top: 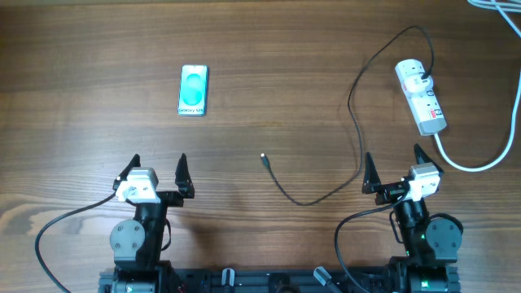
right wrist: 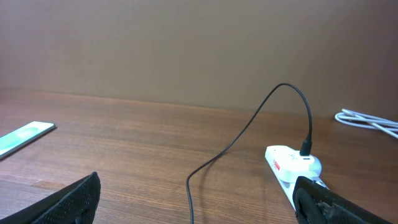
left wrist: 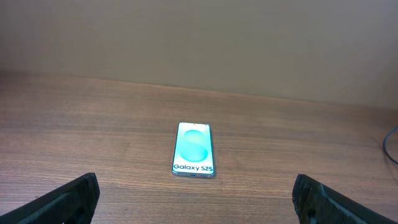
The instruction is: Plug charger to phone and switch on socket
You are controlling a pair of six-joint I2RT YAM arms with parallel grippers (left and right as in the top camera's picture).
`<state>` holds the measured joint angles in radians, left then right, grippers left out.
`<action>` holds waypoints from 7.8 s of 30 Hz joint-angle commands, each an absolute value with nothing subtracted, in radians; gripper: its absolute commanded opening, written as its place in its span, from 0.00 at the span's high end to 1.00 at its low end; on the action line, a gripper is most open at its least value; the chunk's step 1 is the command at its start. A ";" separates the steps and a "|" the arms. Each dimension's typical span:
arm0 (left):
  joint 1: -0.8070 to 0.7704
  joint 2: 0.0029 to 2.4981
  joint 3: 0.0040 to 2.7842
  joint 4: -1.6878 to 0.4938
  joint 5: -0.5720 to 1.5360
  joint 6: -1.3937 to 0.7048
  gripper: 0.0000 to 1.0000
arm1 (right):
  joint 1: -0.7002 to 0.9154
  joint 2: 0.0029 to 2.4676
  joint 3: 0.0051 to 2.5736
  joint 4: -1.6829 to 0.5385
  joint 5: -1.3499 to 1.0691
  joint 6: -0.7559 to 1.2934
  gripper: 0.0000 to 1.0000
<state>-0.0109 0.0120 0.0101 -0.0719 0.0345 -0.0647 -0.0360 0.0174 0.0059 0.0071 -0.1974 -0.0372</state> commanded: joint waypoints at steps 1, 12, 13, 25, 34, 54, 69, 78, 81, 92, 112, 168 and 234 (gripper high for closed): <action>-0.004 0.013 0.006 -0.076 0.025 -0.052 0.00 | -0.040 0.017 0.005 0.013 -0.181 -0.024 0.00; -0.004 0.013 0.006 -0.076 0.025 -0.052 0.00 | -0.040 0.017 0.005 0.013 -0.181 -0.024 0.00; -0.004 0.013 0.006 -0.076 0.025 -0.052 0.00 | -0.040 0.017 0.005 0.013 -0.181 -0.024 0.00; -0.004 0.013 0.006 -0.076 0.025 -0.052 0.00 | -0.040 0.017 0.005 0.013 -0.181 -0.024 0.00; -0.004 0.013 0.006 -0.076 0.025 -0.052 0.00 | -0.040 0.017 0.005 0.013 -0.181 -0.024 0.01; -0.004 0.013 0.006 -0.076 0.025 -0.052 0.00 | -0.040 0.017 0.005 0.013 -0.181 -0.024 0.00; -0.004 0.013 0.006 -0.076 0.025 -0.052 0.00 | -0.040 0.017 0.005 0.013 -0.181 -0.023 0.00; -0.004 0.013 0.006 -0.076 0.025 -0.052 0.00 | -0.040 0.017 0.005 0.013 -0.181 -0.024 0.00; -0.004 0.013 0.006 -0.076 0.025 -0.052 0.00 | -0.040 0.017 0.005 0.013 -0.181 -0.023 0.00; -0.004 0.013 0.006 -0.076 0.025 -0.052 0.00 | -0.040 0.017 0.005 0.013 -0.181 -0.023 0.00; -0.004 0.013 0.006 -0.076 0.025 -0.052 0.00 | -0.040 0.017 0.005 0.013 -0.181 -0.024 0.00; -0.004 0.013 0.006 -0.076 0.025 -0.052 0.00 | -0.040 0.017 0.005 0.013 -0.181 -0.024 0.00; -0.004 0.014 0.149 -0.094 0.167 -0.218 0.00 | -0.040 0.017 0.005 0.013 -0.181 -0.023 0.00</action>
